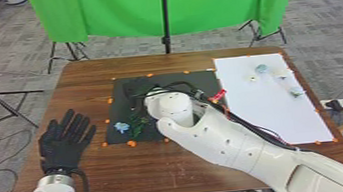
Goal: Arrange flowers
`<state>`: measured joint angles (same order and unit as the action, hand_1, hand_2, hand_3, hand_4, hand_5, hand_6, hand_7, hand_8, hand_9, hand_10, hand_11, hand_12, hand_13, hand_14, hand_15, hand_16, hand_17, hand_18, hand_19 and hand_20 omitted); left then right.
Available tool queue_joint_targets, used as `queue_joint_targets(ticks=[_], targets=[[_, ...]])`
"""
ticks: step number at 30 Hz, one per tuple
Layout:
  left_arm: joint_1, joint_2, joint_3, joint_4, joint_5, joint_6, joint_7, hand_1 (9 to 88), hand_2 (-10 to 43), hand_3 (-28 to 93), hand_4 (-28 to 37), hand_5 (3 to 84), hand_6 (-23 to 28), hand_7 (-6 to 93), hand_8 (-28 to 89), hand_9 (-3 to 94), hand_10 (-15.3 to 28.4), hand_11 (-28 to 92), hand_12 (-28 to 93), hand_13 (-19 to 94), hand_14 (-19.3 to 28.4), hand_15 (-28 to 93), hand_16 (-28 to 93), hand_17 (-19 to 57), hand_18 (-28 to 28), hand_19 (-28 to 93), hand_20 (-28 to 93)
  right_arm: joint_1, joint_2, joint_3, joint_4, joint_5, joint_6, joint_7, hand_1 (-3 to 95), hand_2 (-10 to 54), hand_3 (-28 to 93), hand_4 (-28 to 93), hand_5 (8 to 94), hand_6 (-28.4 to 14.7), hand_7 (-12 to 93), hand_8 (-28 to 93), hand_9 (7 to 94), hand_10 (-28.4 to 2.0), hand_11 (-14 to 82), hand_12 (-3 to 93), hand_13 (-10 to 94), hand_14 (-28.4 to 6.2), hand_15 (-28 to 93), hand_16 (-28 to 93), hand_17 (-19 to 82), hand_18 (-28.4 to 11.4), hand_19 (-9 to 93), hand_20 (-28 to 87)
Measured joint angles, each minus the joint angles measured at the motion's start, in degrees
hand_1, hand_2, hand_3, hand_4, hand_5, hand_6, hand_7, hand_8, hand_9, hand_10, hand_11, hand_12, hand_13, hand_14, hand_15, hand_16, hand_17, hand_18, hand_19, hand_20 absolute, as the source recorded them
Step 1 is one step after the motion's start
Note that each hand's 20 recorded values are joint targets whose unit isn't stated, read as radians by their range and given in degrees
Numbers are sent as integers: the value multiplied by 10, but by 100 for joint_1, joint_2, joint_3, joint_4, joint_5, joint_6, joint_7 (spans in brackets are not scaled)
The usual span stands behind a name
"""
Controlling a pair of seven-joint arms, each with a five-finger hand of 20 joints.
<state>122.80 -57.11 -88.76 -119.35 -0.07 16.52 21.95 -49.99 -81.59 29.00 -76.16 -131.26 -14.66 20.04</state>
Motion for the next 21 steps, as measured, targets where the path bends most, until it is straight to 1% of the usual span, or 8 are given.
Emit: queue_joint_targets(ticks=[6,9,12,13,15,18,21], targets=[[2,0,-1,0,-7,-1,3,283,142,763,-283,440,58,271,-173,378,154,382,44,281,149,531,-144,-57,127,352,114,0,5,-24,-60,91,48,4,466,-59,773,-282,509,-38,186,-121,533,-146,113,126,563,-143,404,160,310,-213,698,247],[2,0,-1,0,-10,-1,3,282,143,762,-283,439,59,266,-171,375,154,373,43,280,147,522,-144,-57,127,351,113,0,13,-40,-83,144,103,36,442,-54,767,-278,490,-44,176,-115,514,-152,111,125,545,-155,416,153,302,-223,708,250],[15,-12,-25,-1,-10,0,-9,281,144,761,-283,435,59,254,-165,372,152,352,45,279,144,496,-139,-55,126,345,112,-1,51,-50,-160,249,161,141,430,-47,747,-266,480,-48,169,-113,502,-156,107,122,531,-163,424,146,295,-231,716,251],[31,-23,-47,-4,-10,0,-17,281,144,760,-283,434,59,252,-163,371,151,346,46,278,143,491,-136,-55,126,345,112,-7,78,-46,-221,330,172,216,422,-40,717,-244,472,-57,146,-104,488,-162,100,120,517,-172,431,140,288,-236,720,248],[79,-56,-97,-13,-9,0,-23,280,145,759,-283,433,61,236,-149,370,149,328,60,278,142,471,-117,-54,126,342,113,-52,162,11,-444,603,165,429,408,-33,687,-223,461,-64,127,-95,470,-167,90,119,501,-182,437,135,279,-243,726,246],[165,-113,-165,-31,-8,6,-41,280,146,758,-283,431,59,231,-149,369,147,317,61,278,140,455,-114,-52,126,337,113,-192,339,234,-938,1036,91,712,400,-25,652,-199,451,-71,110,-86,452,-177,82,121,486,-189,441,133,269,-249,729,247],[236,-184,-210,-39,-3,9,-90,280,146,757,-283,428,59,226,-147,366,146,306,63,276,139,443,-111,-51,125,331,113,-339,533,528,-1390,1209,-22,758,384,-29,646,-187,446,-74,106,-83,438,-185,76,121,465,-196,441,131,257,-252,725,245]])
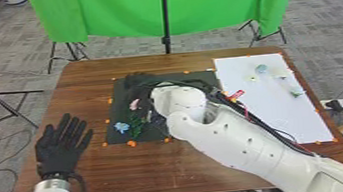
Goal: Arrange flowers
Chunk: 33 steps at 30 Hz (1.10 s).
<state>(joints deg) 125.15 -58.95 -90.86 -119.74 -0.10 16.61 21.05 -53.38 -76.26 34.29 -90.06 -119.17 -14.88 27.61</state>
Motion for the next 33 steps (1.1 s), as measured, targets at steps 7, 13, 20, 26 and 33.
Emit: queue_joint_targets(ticks=[7,13,20,26,33], targets=[[36,-104,-24,1,15,8,-108,279,148,751,-283,424,58,211,-138,362,144,278,74,275,135,407,-94,-49,124,320,117,-238,604,590,-704,32,51,-2,359,-52,707,-190,445,-75,108,-80,427,-210,70,132,442,-199,446,133,241,-253,712,241],[68,-106,-53,-13,26,8,-86,279,148,752,-283,422,58,200,-132,360,143,264,80,276,133,393,-82,-46,123,311,119,-567,1388,1310,-1073,420,116,521,358,-68,748,-209,442,-82,111,-80,419,-218,74,139,421,-203,453,130,230,-251,705,236],[120,-106,-95,-39,92,8,-57,278,147,752,-283,421,58,196,-128,361,142,258,87,275,134,384,-74,-45,122,305,123,-1358,2489,2423,-1154,694,524,1303,370,-86,769,-222,444,-88,120,-81,410,-224,89,143,405,-201,461,125,225,-248,701,230],[111,-100,-123,-40,263,16,-52,277,146,752,-283,421,58,192,-126,360,143,254,89,275,133,379,-71,-46,123,303,126,-2070,3271,3164,-1031,805,813,1632,380,-95,784,-236,451,-80,134,-88,403,-218,93,140,384,-198,457,121,213,-246,690,223],[81,-100,-202,-57,339,14,-14,274,144,753,-283,420,58,190,-125,360,142,249,90,274,133,375,-69,-46,122,301,128,-2259,3551,3230,-523,597,782,1897,385,-95,786,-240,459,-79,136,-91,405,-216,96,140,392,-198,459,121,213,-248,689,226]])
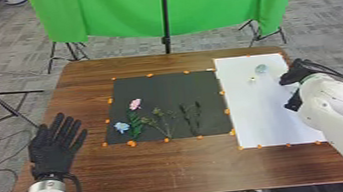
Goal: Arrange flowers
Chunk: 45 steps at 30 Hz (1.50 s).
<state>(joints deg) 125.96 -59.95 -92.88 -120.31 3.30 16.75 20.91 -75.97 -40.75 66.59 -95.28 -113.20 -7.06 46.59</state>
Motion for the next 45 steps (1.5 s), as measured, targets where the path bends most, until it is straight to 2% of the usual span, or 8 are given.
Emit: queue_joint_targets(ticks=[6,8,11,14,17,22,35,45], targets=[[20,-10,-11,-24,-1,1,18,273,142,751,-283,420,58,188,-123,359,142,247,92,274,133,372,-66,-46,123,299,128,-138,-39,143,52,28,-419,275,439,-95,787,-252,483,-62,165,-100,414,-220,103,144,403,-196,451,109,263,-240,648,178],[30,-20,-11,-28,-3,2,18,273,142,751,-283,419,58,189,-123,360,143,247,92,274,133,371,-66,-46,123,298,128,-166,-71,195,61,116,-679,366,474,-95,782,-258,505,-46,197,-102,426,-235,122,153,428,-191,443,100,338,-221,628,145],[38,-32,-11,-32,-3,2,18,274,142,750,-283,419,58,188,-123,360,143,247,93,274,133,371,-65,-45,123,297,129,-181,-124,284,36,498,-801,705,517,-95,768,-266,537,-30,260,-114,487,-220,188,187,497,-165,475,120,422,-178,658,110],[47,-37,-15,-37,-4,4,18,274,143,749,-283,419,57,189,-123,359,143,246,93,274,133,370,-65,-46,123,298,129,-187,-125,345,-42,614,-664,887,522,-38,704,-277,570,-56,247,16,540,-211,263,222,543,-154,507,150,465,-159,699,94],[46,-41,-17,-38,-15,34,11,273,143,750,-283,420,58,190,-123,359,143,246,93,273,133,370,-64,-46,123,298,130,-307,-124,345,-60,526,-304,884,530,5,661,-281,595,-83,205,46,569,-206,334,253,576,-146,543,177,497,-137,728,85],[39,-58,4,-38,-80,99,-34,274,144,750,-283,421,59,190,-124,359,143,248,93,274,133,370,-64,-46,123,301,131,-598,-124,375,-161,376,368,852,548,-1,666,-282,622,-88,198,76,577,-197,327,298,574,-127,534,264,501,-124,733,69],[42,-61,4,-32,-96,98,-141,277,146,749,-283,422,59,192,-124,359,142,249,93,274,132,373,-65,-46,123,302,130,-1572,-4,632,-1216,-91,740,273,570,-12,665,-279,647,-88,212,116,587,-194,297,337,568,-117,518,294,500,-110,697,55],[44,-61,1,-27,-94,97,-188,277,147,748,-283,422,59,190,-124,359,141,249,93,274,132,373,-65,-45,122,301,130,-1289,4,464,-2120,-45,714,-318,562,-18,666,-272,633,-85,228,119,572,-197,311,327,552,-121,522,292,489,-101,688,53]])
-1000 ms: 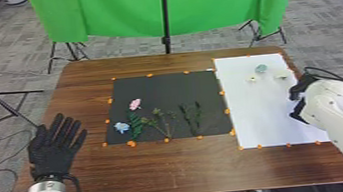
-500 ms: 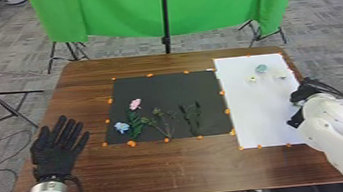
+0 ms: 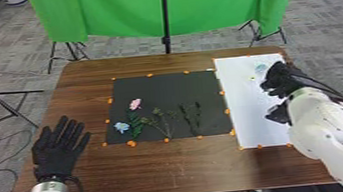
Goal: Arrange flowers
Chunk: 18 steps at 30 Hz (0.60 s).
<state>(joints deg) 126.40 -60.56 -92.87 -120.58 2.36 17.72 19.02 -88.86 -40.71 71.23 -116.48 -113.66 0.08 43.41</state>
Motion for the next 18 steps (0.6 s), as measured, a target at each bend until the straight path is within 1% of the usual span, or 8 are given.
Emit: queue_joint_targets(ticks=[4,10,14,16,18], targets=[[9,0,-17,0,0,2,-2,276,147,749,-283,421,58,189,-124,358,141,247,92,274,132,371,-66,-46,123,301,130,398,-106,-378,-65,29,-30,-283,560,-19,669,-273,630,-85,230,115,568,-198,315,321,547,-122,516,287,484,-105,685,54],[43,0,-48,-4,0,19,-15,277,147,748,-283,421,57,189,-123,358,140,245,93,274,132,370,-65,-45,122,300,129,1351,-559,-1694,132,-689,-238,-475,556,-19,673,-272,626,-82,229,109,561,-197,312,310,541,-122,508,284,479,-104,675,52],[42,0,-38,-4,-2,22,-32,277,148,748,-283,419,57,188,-123,357,140,241,92,273,131,363,-64,-43,122,297,129,1865,-1119,-2249,488,-725,-603,-887,545,-21,693,-276,616,-80,221,94,554,-196,316,298,533,-124,502,284,470,-107,673,58],[39,0,-26,-2,-2,24,-39,277,148,748,-283,419,57,186,-122,356,140,240,93,273,131,361,-63,-43,121,296,129,2125,-1422,-2497,768,-720,-811,-1115,539,-22,701,-278,615,-80,222,91,552,-197,320,292,533,-125,502,282,468,-108,672,61],[31,0,-7,1,-2,27,-45,278,148,746,-283,419,57,184,-121,356,140,239,94,273,131,359,-62,-43,121,295,129,2385,-1705,-2769,1054,-720,-905,-1219,537,-23,703,-279,615,-79,222,89,551,-196,322,289,532,-125,502,281,467,-108,670,63]])
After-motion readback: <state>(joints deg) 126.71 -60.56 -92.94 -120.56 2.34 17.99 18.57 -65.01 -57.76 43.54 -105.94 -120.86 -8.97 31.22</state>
